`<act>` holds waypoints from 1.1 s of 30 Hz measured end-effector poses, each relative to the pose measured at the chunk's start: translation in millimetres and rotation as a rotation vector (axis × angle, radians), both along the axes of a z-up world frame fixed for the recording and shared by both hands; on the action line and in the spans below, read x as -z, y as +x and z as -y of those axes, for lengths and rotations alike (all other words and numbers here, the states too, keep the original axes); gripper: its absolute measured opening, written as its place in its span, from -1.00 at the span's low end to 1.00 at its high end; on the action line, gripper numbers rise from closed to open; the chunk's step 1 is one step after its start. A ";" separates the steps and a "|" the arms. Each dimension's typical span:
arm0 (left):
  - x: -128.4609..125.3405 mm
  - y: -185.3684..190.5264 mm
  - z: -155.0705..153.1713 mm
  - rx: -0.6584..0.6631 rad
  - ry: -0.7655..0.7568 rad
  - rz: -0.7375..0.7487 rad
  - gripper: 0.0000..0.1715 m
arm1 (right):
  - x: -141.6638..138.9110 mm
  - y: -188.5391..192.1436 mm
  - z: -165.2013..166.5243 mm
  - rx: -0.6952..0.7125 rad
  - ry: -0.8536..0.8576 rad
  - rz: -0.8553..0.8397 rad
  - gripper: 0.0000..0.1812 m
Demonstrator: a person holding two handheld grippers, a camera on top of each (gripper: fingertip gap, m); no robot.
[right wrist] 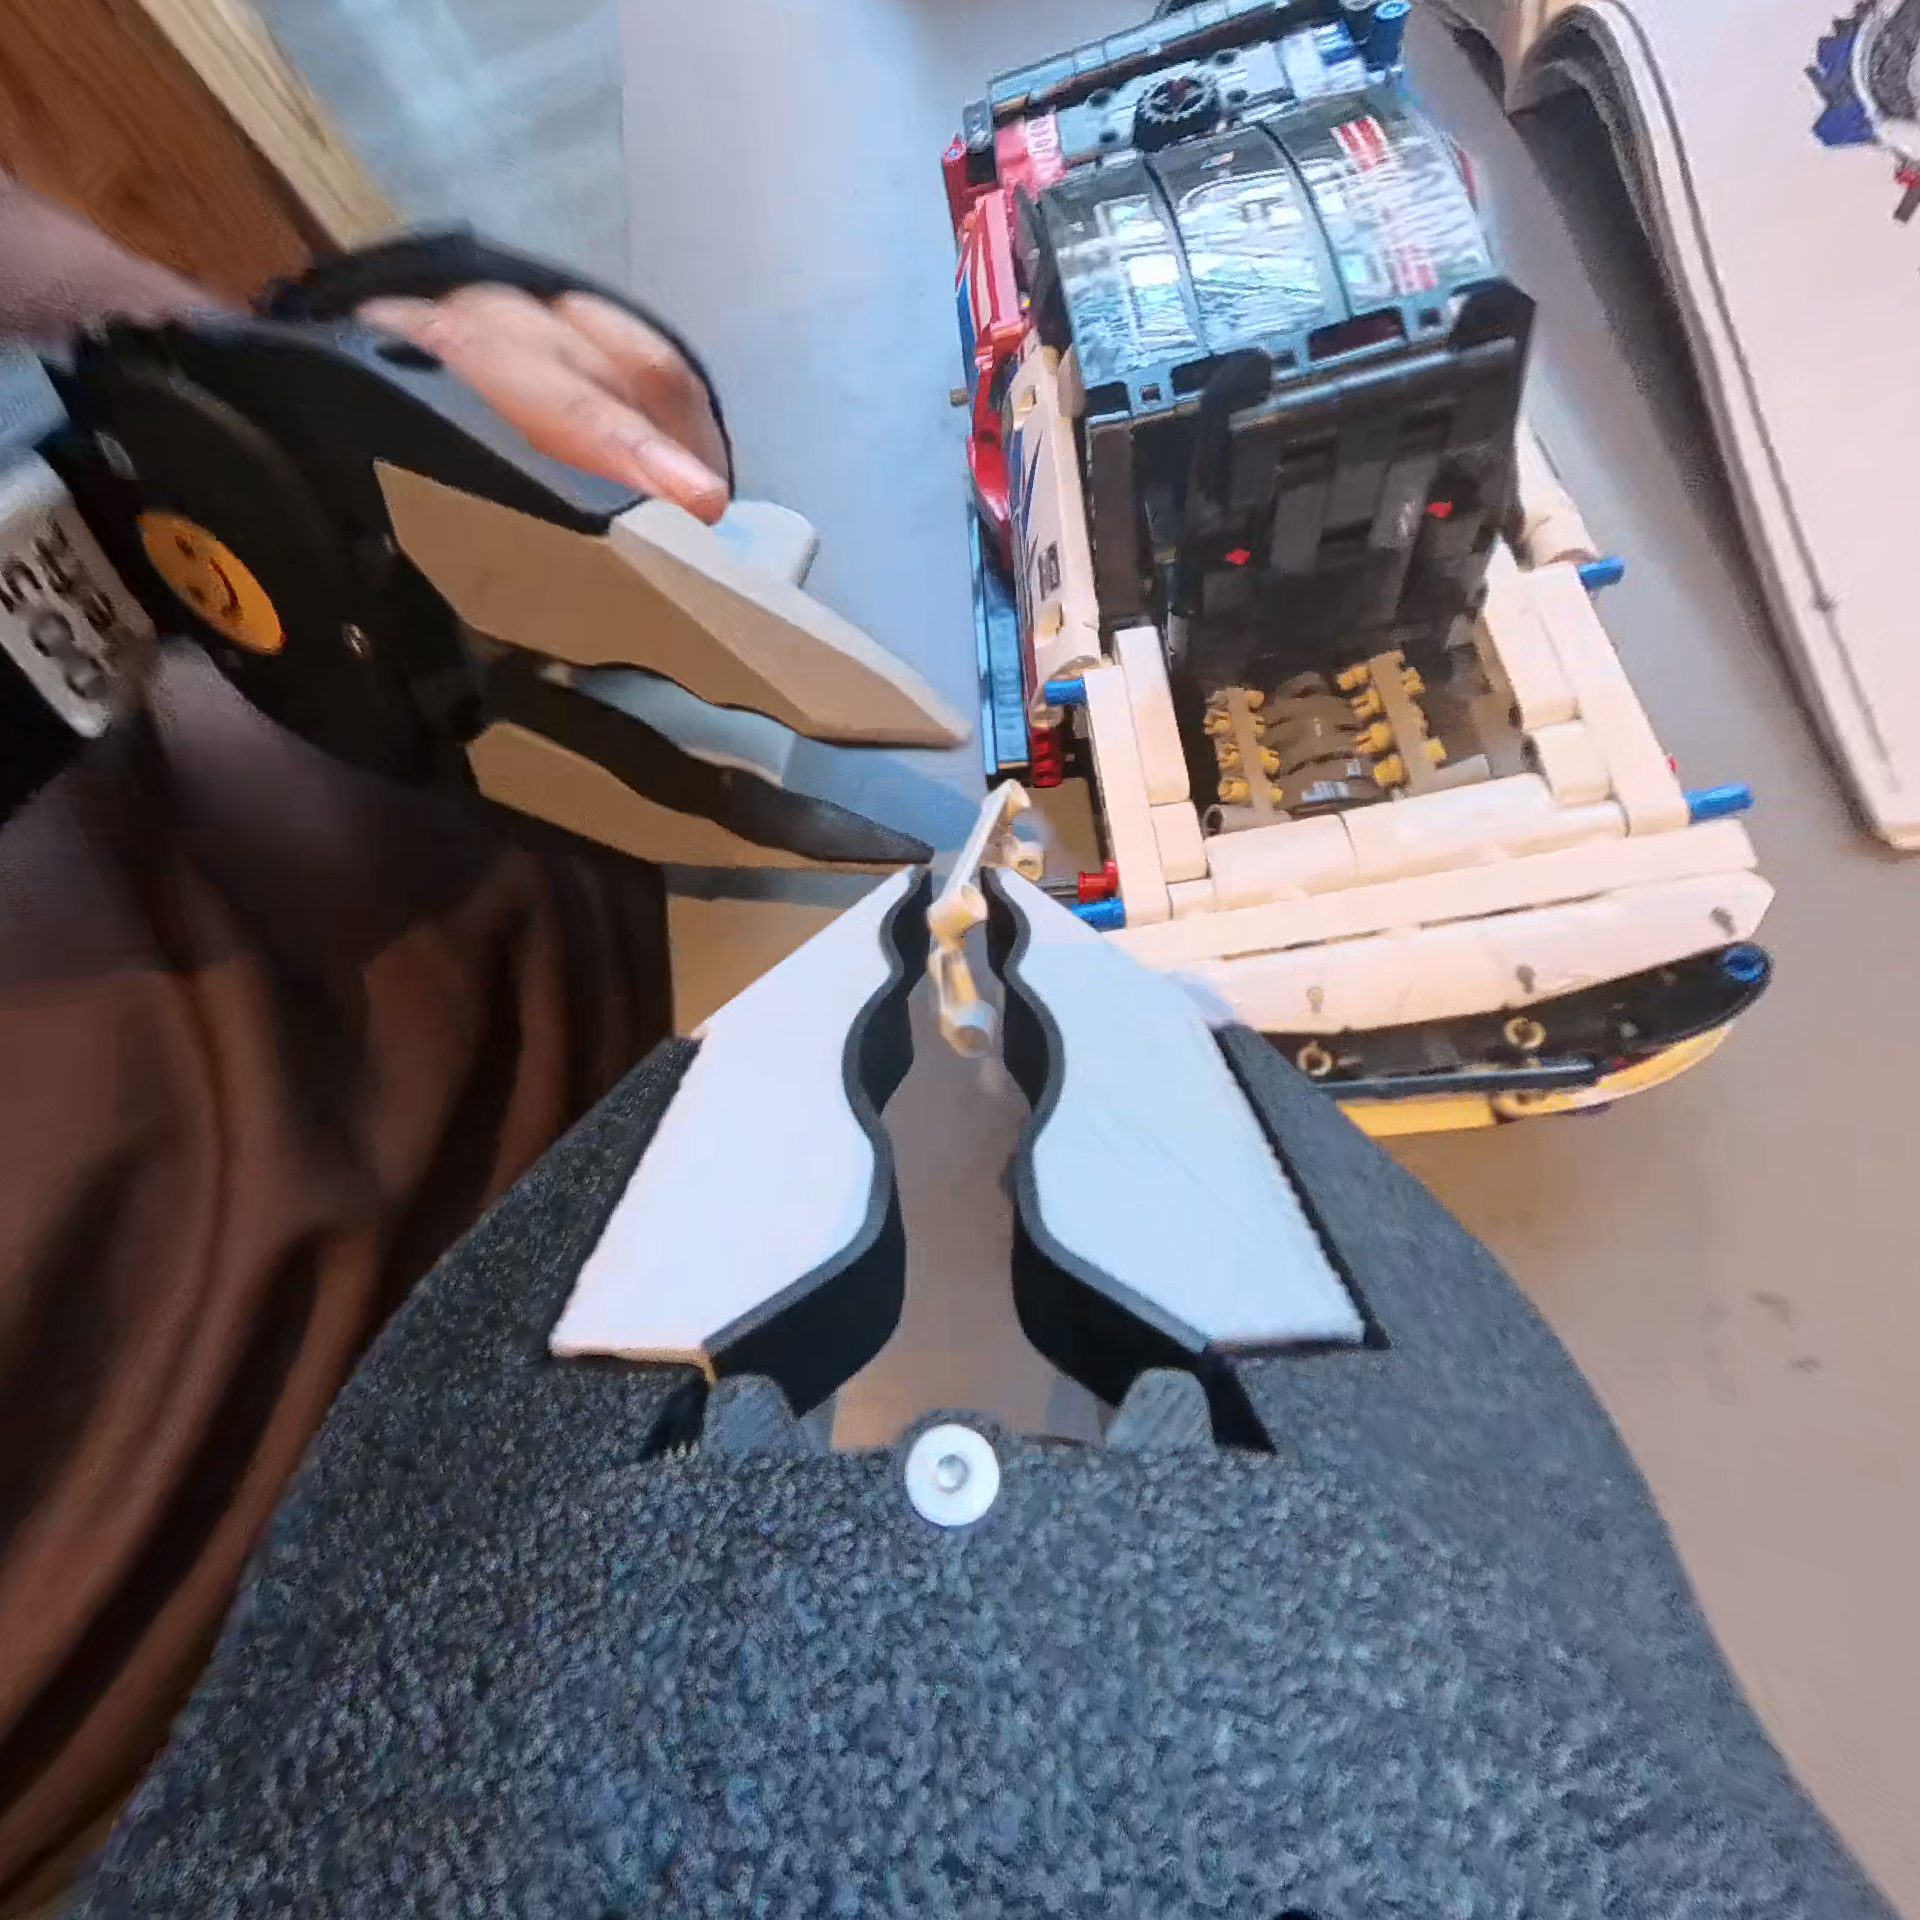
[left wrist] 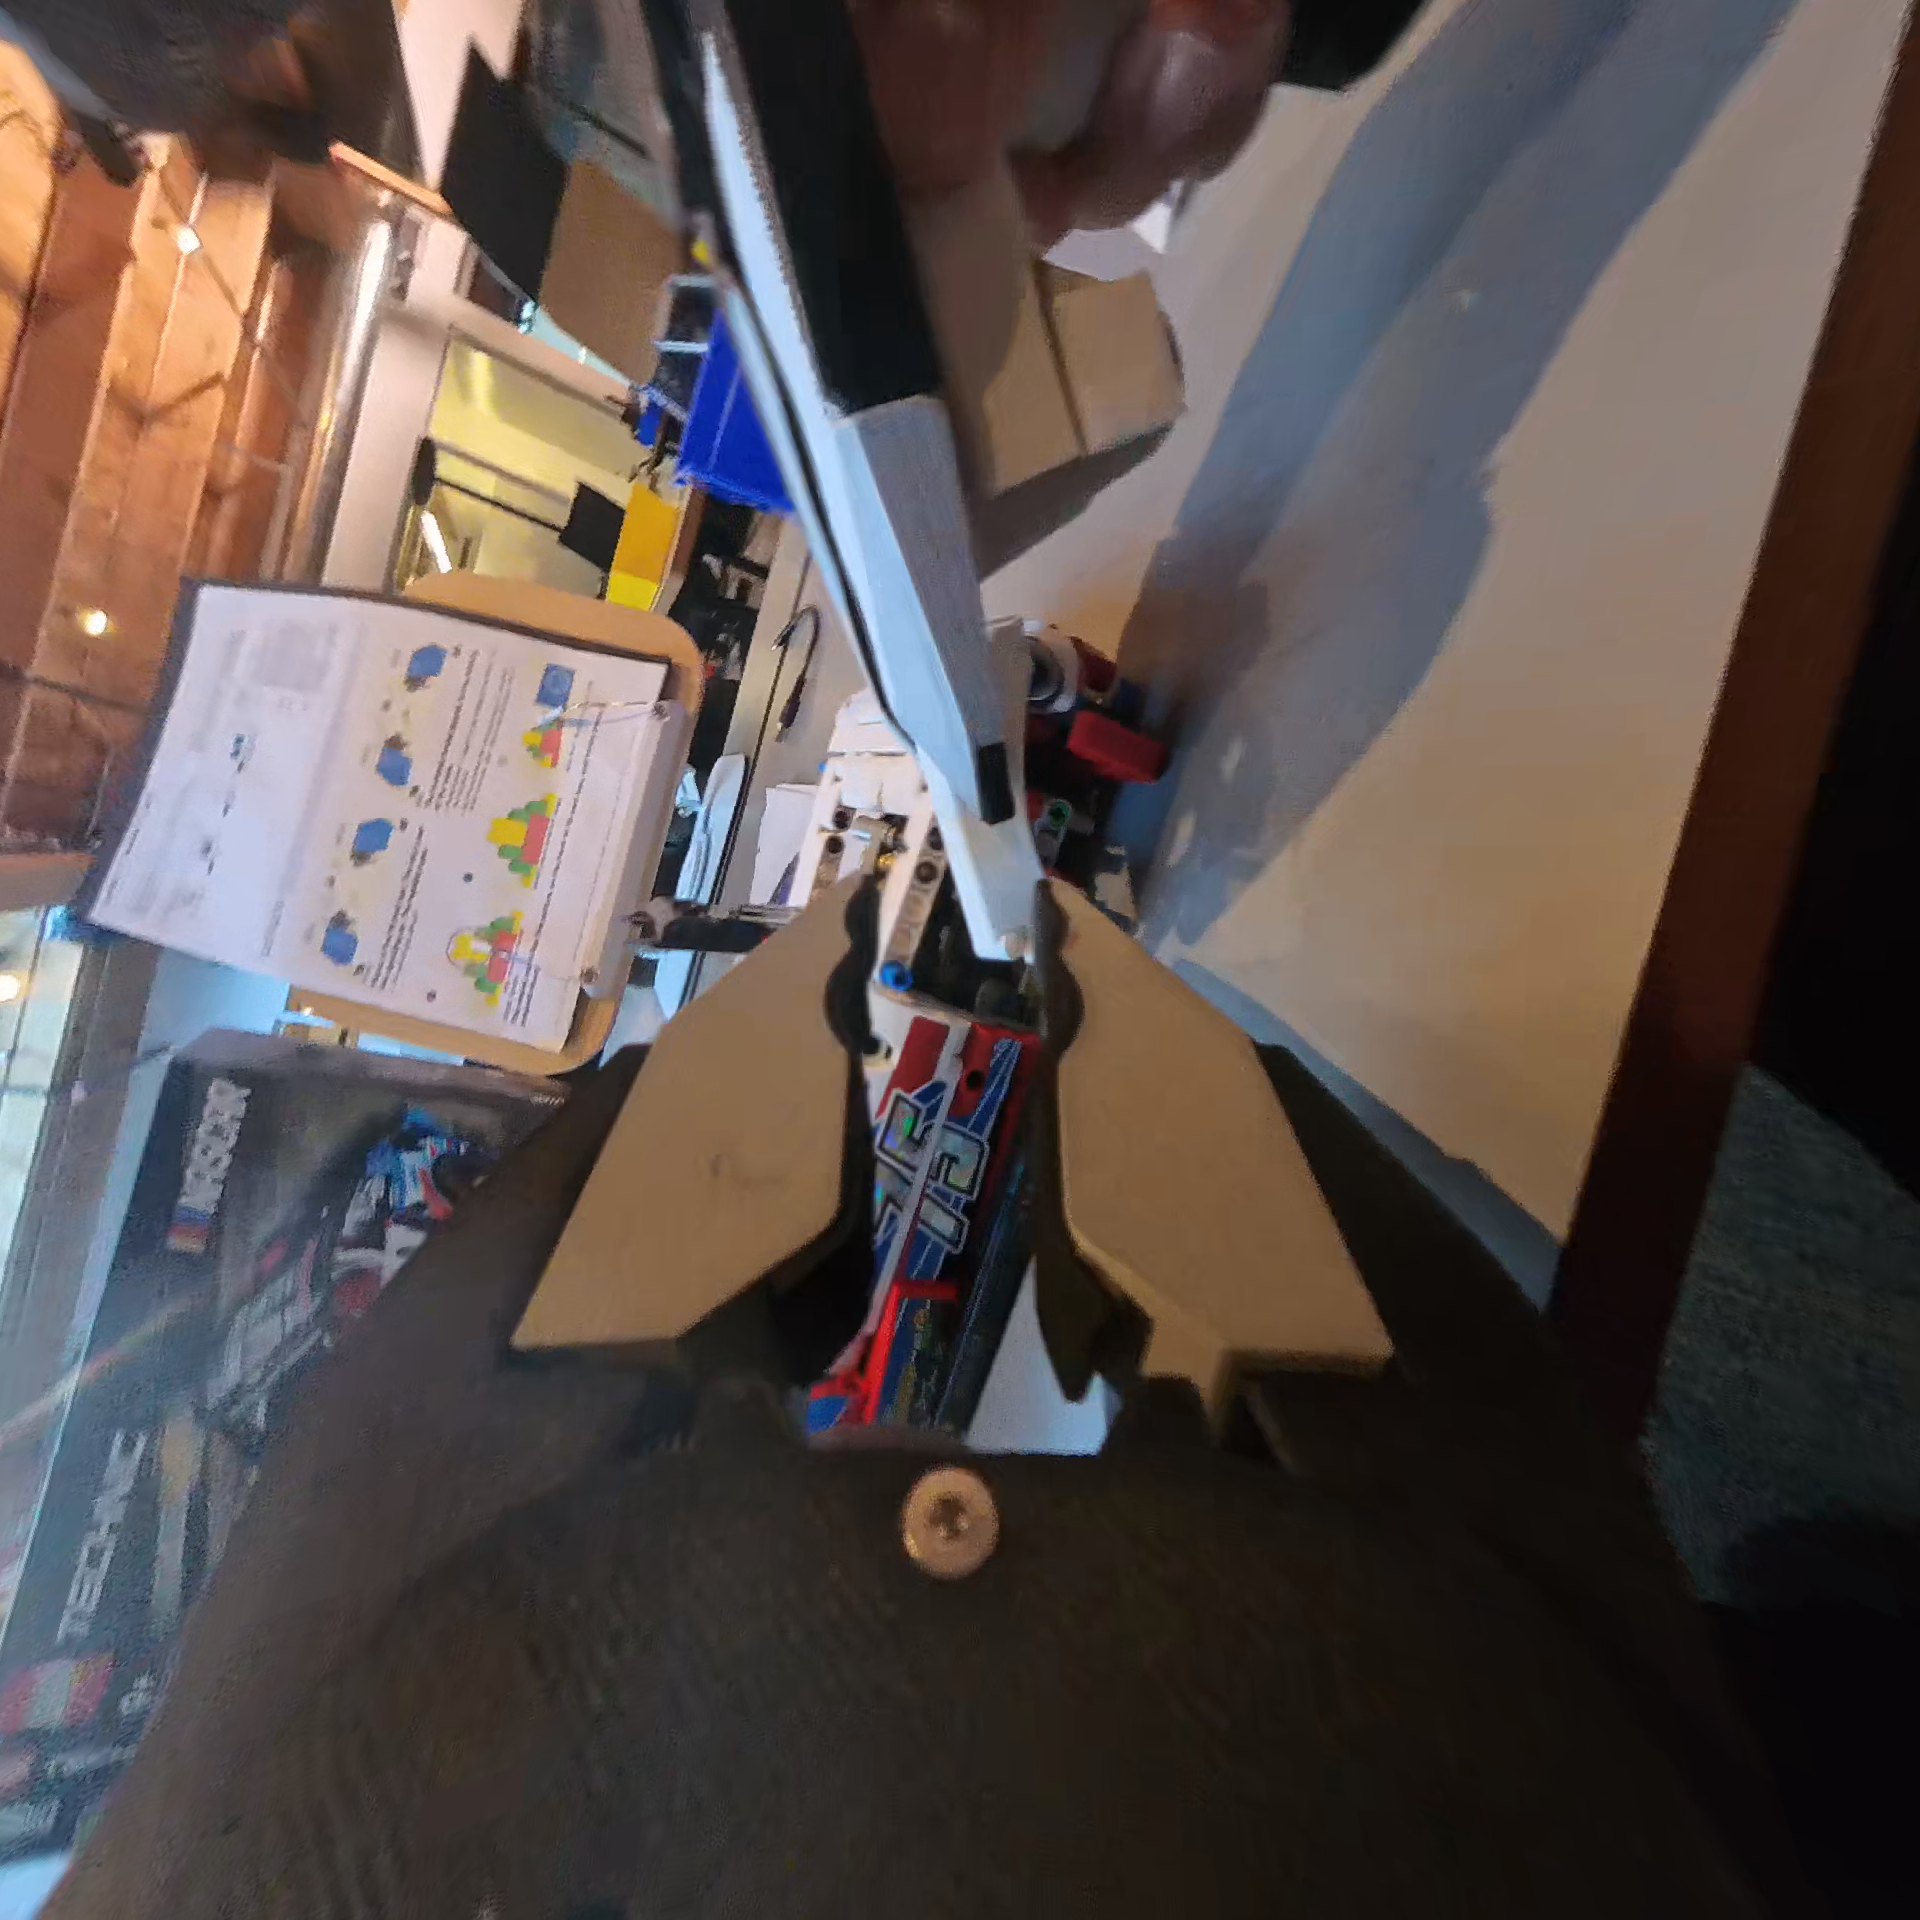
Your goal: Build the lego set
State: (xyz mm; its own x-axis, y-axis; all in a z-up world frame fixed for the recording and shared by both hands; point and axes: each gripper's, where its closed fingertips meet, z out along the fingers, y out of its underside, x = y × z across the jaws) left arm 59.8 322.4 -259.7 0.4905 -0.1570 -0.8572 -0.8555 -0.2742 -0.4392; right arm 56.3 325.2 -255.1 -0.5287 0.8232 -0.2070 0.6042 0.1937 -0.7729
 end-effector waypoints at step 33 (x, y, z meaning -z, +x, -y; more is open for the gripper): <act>7.5 -1.4 -14.0 0.009 -0.063 -0.187 -0.85 | 5.4 1.7 -1.4 0.110 -0.252 0.040 -0.88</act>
State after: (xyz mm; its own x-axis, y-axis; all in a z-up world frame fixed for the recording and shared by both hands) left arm 58.4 336.4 -267.2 0.3215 -0.2168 -0.9218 -0.9232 -0.2883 -0.2542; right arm 58.0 326.6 -260.5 -0.4262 0.7953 -0.4310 0.6418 -0.0699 -0.7637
